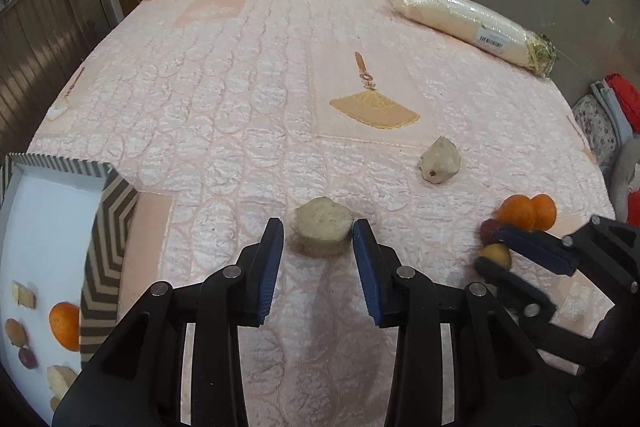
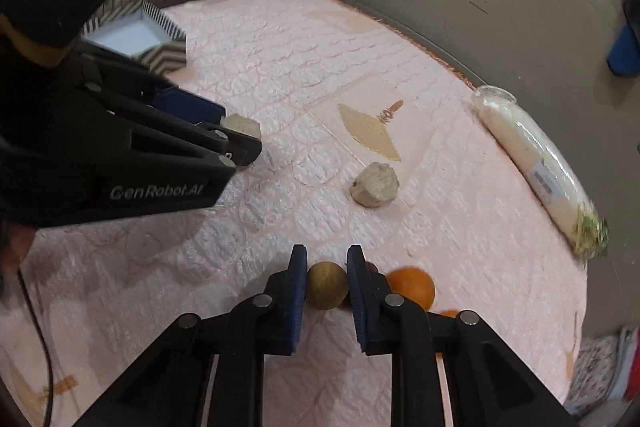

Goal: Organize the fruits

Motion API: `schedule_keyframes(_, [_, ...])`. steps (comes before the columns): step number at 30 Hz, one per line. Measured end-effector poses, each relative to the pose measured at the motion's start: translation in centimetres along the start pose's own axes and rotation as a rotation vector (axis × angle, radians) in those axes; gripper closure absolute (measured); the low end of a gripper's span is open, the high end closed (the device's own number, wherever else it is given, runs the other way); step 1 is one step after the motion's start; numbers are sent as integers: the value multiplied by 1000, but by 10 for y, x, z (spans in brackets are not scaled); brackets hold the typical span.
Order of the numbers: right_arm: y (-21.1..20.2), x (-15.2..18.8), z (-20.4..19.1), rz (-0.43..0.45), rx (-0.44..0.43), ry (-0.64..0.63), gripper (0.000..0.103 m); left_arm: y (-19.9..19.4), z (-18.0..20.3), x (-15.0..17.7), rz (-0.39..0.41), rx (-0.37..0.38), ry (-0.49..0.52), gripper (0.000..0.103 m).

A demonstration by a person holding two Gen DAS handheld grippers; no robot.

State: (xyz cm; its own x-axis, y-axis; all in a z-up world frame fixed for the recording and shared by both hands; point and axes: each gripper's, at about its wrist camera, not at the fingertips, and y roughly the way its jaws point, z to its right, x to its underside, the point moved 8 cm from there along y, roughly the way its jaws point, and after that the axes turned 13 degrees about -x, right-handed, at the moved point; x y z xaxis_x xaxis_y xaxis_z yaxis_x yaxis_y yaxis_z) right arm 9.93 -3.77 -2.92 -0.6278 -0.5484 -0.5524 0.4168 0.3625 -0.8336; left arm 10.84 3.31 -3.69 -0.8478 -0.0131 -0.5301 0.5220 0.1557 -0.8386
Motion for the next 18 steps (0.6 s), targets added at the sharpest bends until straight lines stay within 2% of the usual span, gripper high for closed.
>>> schedule_keyframes(2, [-15, 3, 5, 57, -45, 99, 84, -8, -2, 1, 6, 14, -10, 68])
schedule_keyframes(5, [-34, 4, -1, 136, -105, 173, 84, -19, -6, 4, 9, 27, -19, 68])
schedule_keyframes(13, [-51, 0, -41, 226, -127, 226, 84, -44, -22, 21, 12, 52, -32, 68])
schedule_keyframes(18, [-63, -5, -58, 265, -148, 241, 84, -55, -36, 32, -21, 106, -53, 68])
